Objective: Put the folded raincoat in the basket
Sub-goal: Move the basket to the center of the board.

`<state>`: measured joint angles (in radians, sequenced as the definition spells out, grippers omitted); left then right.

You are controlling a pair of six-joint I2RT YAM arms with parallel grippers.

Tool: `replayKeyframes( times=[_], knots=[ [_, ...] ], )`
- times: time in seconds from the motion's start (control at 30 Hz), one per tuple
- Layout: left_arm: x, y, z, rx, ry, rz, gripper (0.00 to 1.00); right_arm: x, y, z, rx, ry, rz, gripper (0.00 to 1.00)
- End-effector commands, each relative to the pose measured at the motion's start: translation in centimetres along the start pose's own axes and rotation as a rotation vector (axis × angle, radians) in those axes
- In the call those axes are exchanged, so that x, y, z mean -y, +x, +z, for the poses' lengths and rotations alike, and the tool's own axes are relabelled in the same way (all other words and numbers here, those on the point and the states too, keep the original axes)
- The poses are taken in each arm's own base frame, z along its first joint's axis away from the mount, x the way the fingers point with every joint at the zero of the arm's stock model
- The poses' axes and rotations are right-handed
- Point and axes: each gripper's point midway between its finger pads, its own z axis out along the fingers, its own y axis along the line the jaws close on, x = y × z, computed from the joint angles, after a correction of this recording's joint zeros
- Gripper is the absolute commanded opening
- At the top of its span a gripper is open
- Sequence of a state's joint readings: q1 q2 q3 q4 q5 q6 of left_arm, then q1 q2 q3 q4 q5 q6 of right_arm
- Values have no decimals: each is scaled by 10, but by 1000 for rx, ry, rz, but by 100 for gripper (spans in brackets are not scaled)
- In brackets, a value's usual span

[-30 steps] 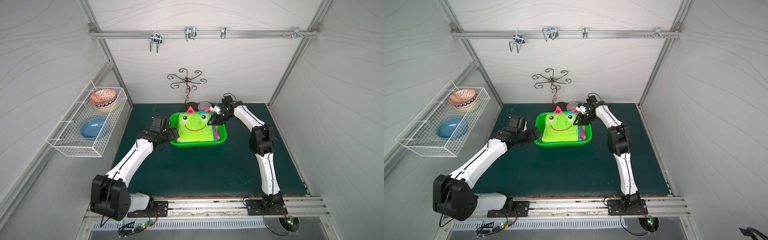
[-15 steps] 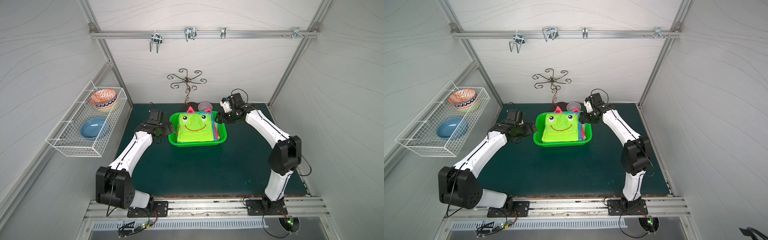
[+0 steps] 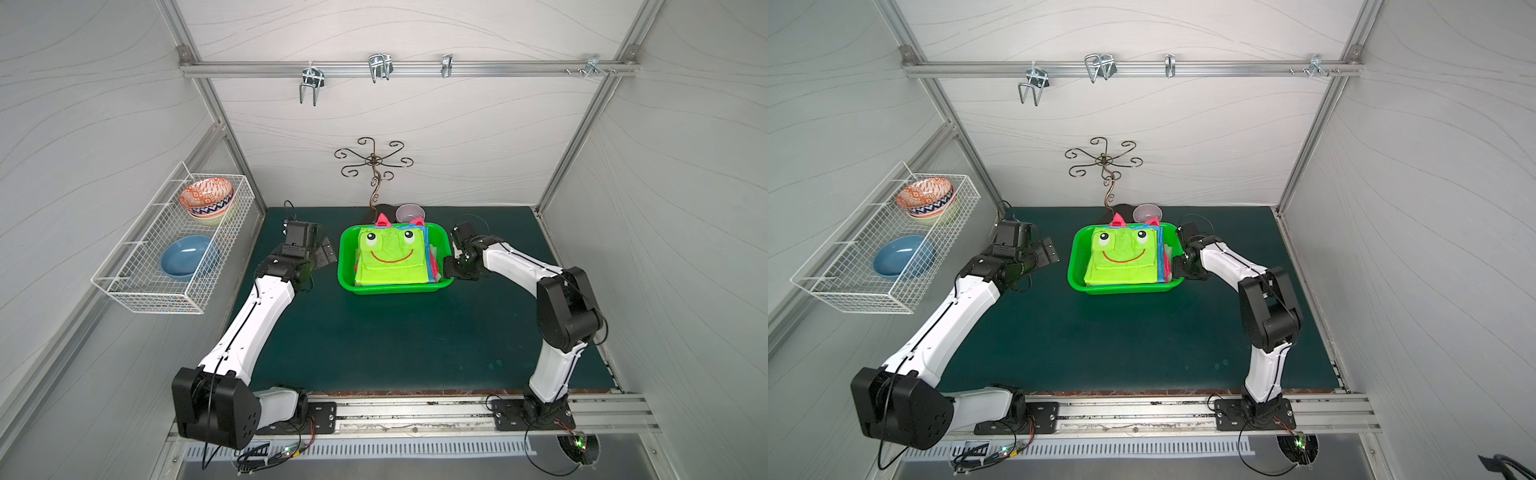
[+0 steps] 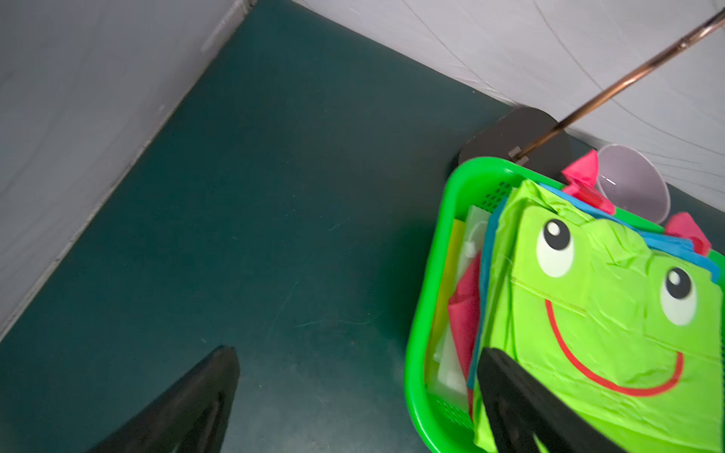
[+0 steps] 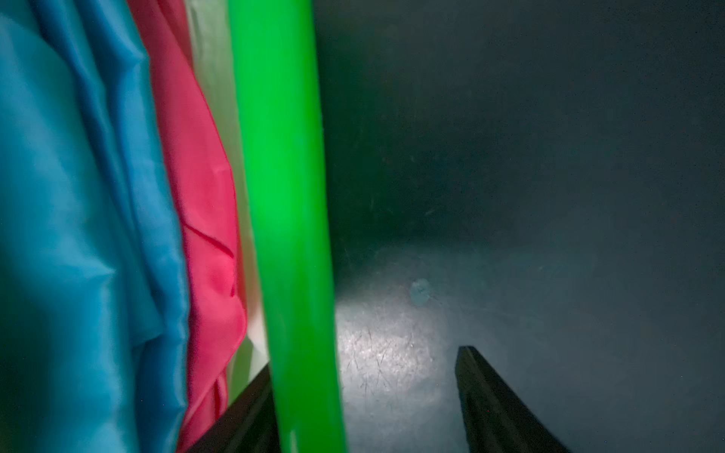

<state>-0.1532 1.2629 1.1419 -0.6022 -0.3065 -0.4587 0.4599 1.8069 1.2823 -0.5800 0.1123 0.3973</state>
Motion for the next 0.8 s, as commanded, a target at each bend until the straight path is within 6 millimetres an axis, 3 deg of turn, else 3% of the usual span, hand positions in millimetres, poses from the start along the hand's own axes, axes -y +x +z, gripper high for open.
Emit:
replayKeyframes(
  times=[0.0, 0.17, 0.23, 0.3, 0.47, 0.5, 0.57, 0.67, 0.77],
  knots=[
    [-16, -18, -10, 97, -72, -39, 100, 26, 38, -8, -29, 73, 35, 67],
    [-12, -13, 5, 166, -31, 19, 100, 30, 90, -21, -44, -9, 11, 68],
    [-2, -8, 16, 175, 26, 72, 100, 26, 100, -31, -28, -60, -21, 68],
    [-3, -1, 27, 168, 15, 82, 100, 22, 108, -43, -8, -107, -42, 69],
    [-13, 13, 48, 214, -44, 182, 100, 7, 97, -89, 128, -220, -67, 74],
    [-20, 12, 49, 249, -79, 174, 100, 10, 94, -98, 163, -211, -53, 77],
    [-15, 10, 46, 334, -66, 213, 100, 20, 86, -119, 255, -177, -3, 99],
    [-1, 7, 39, 464, -100, 364, 100, 42, 71, -147, 426, -103, 64, 99],
    [6, 6, 45, 481, -135, 440, 99, 58, 53, -171, 598, -45, 83, 99]
  ],
)
